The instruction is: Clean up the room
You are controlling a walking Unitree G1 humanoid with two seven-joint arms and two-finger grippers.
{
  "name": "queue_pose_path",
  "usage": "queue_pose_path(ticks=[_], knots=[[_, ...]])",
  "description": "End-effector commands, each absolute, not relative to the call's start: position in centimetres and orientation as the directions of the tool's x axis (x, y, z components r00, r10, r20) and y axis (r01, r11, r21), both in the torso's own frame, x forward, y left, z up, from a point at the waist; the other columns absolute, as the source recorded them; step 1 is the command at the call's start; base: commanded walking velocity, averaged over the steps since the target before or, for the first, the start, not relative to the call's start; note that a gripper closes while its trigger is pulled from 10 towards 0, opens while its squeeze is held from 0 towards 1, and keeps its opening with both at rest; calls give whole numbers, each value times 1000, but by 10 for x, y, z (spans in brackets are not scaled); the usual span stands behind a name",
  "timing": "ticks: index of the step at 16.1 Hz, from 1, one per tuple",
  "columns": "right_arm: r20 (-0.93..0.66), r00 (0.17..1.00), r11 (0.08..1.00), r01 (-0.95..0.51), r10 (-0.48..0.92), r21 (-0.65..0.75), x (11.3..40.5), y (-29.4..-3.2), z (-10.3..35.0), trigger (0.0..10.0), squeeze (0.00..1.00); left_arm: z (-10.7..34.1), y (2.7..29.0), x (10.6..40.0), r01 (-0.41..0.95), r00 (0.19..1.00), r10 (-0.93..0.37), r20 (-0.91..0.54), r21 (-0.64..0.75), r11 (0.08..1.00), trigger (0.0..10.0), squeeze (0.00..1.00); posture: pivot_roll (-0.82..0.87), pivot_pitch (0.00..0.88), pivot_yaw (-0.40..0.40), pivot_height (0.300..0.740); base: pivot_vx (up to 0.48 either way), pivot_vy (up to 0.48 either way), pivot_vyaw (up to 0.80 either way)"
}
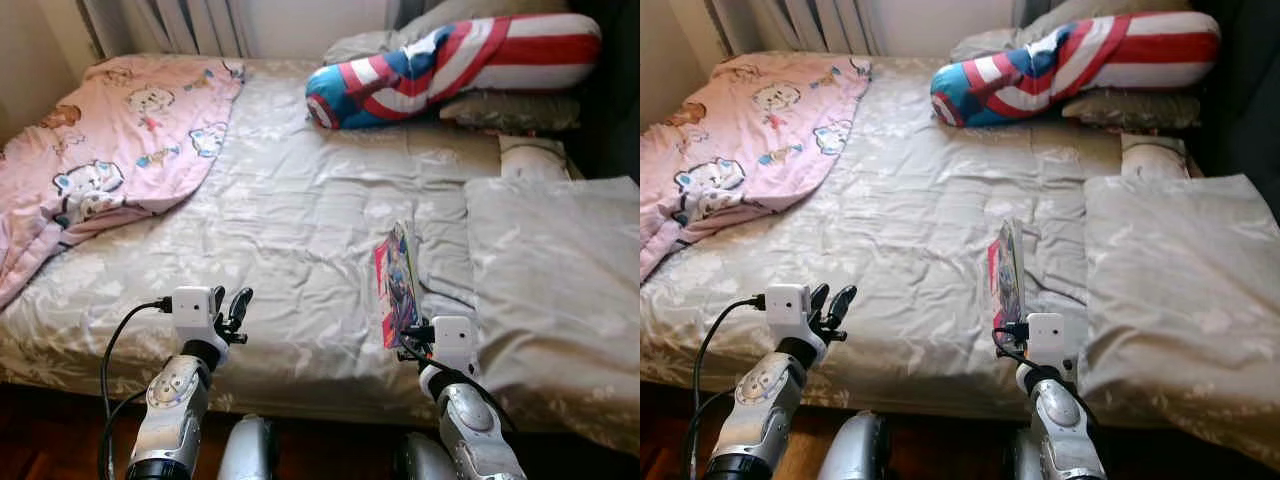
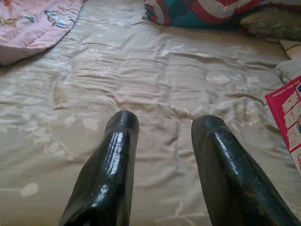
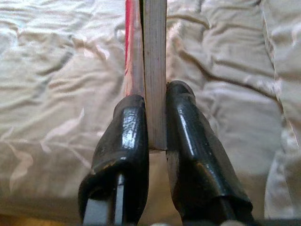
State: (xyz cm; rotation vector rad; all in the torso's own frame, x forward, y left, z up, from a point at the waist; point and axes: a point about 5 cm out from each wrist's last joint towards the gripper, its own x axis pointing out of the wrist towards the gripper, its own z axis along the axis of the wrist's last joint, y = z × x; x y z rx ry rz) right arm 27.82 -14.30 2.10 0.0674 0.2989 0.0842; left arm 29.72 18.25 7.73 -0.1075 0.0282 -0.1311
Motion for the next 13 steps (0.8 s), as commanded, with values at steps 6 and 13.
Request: queue_pose_path(ticks=[6,13], knots=[[-240,966,994,-87,101,67,284,-138,30,10000,0,77,183,297,135,990,-140,-33,-110,985,10000,0,22,116,9,624,294,0,68],[-322,945,962,39,52,272,297,-145,22,10000,0,79,185,295,137,990,-140,-25,-95,986,10000,0,46,145,21,624,35,0,0]])
